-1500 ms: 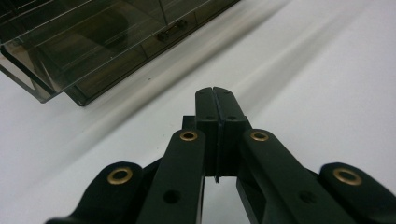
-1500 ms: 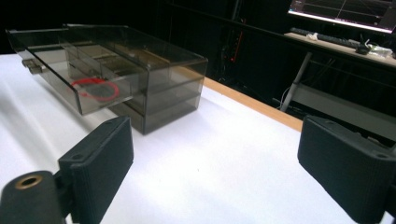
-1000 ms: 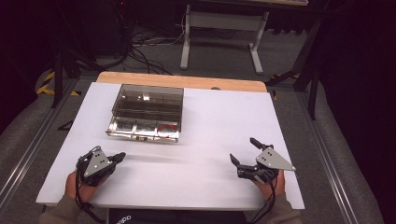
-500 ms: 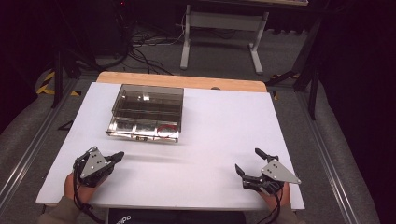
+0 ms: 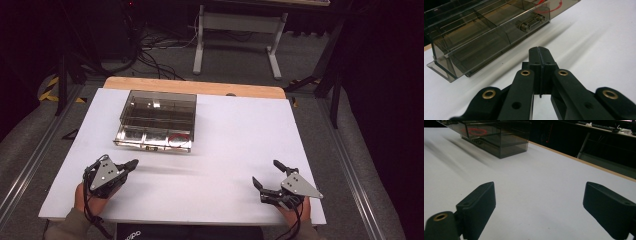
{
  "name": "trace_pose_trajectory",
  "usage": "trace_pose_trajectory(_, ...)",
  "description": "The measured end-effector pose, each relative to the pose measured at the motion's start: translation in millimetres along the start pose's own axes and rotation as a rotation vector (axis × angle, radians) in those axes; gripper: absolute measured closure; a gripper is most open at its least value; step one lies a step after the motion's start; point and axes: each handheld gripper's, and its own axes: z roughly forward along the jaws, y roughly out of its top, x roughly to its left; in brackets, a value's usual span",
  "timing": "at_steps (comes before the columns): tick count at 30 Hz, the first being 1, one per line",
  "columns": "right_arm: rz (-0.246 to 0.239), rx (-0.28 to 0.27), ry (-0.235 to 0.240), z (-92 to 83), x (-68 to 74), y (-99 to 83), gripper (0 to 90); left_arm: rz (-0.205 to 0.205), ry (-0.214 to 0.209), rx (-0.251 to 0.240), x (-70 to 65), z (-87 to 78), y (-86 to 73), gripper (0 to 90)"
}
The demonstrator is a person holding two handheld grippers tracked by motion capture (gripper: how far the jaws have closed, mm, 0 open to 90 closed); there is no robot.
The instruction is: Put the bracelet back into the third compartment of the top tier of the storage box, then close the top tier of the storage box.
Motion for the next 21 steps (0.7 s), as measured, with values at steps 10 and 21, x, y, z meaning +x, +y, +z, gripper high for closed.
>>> trace_pose_trajectory(10,-0.007,0.003,-0.003,1.5,-0.5,0.1,11.9,-0.008,0.008,-0.016,-0.5,0.1,1.8,89.6)
trace_pose_trajectory(21,-0.017,-0.010,0.016,2.3,3.0,1.5,11.9,0.004,0.028,-0.017,1.1,7.0,10.4,89.7)
